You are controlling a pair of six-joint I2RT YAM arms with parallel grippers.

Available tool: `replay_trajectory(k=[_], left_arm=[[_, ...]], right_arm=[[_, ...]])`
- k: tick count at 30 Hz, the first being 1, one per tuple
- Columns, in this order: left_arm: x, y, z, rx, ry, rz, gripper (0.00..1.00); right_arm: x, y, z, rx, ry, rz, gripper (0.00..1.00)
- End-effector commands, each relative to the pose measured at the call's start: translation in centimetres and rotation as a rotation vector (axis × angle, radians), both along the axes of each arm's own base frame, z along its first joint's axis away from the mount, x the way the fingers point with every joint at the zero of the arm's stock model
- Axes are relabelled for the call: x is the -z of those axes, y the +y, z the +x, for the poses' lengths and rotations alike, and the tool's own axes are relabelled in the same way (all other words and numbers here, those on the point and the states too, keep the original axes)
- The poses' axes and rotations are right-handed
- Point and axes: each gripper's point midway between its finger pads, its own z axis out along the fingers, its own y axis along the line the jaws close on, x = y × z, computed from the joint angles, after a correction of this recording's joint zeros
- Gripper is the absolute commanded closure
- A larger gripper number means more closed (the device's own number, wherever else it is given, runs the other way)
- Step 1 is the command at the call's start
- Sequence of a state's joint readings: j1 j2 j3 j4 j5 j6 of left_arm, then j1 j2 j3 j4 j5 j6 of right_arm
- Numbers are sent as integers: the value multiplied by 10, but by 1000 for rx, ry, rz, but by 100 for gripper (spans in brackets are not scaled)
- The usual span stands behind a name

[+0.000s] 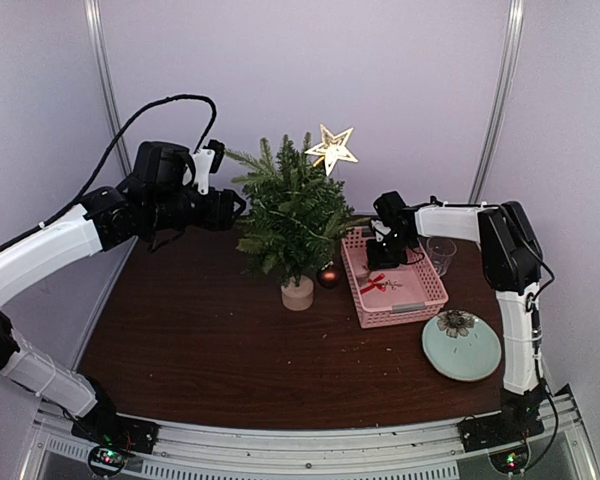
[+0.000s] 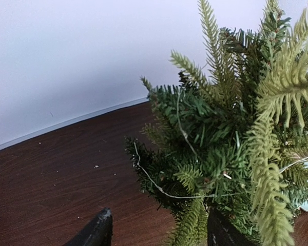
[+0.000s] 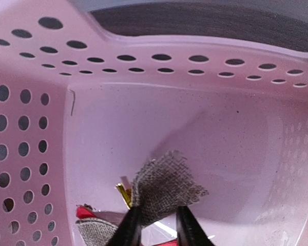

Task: Decorate the small christmas tree

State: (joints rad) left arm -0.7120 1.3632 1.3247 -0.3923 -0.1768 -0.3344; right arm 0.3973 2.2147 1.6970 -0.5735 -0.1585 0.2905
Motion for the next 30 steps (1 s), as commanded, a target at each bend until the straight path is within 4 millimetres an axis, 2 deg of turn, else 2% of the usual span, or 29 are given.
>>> replay_trajectory(k=[1,5,6,11,15,21,26,30], left_arm=[[-15,5,2,-11,-43,-8,38],[-16,9,-1,-13,-50,-3,38],[-16,10,-2,-13,-50,-2,38],[-19,15,-7,-10,-55,1,38],[-21,22,-15,-8,-53,7,38],[-19,37,-27,-14,-33,7,38],[-11,47,-38,-30,12,-11,38],[-2,50,-46,-32,49,-35,38]], right_arm=[[3,-8,2,11,1,-29,83],[-7,-7,1,8,-23,-10,99],[-13,-8,1,10,-36,-8,100],[-54,-11,-5,-15,-119,3,100],[-91,-16,-21,-44,-180,15,100],[-132,-18,-58,-108,-229,33,100],[-159,0,-103,-210,-268,40,100],[-182,2,-138,-268,-297,1,100]])
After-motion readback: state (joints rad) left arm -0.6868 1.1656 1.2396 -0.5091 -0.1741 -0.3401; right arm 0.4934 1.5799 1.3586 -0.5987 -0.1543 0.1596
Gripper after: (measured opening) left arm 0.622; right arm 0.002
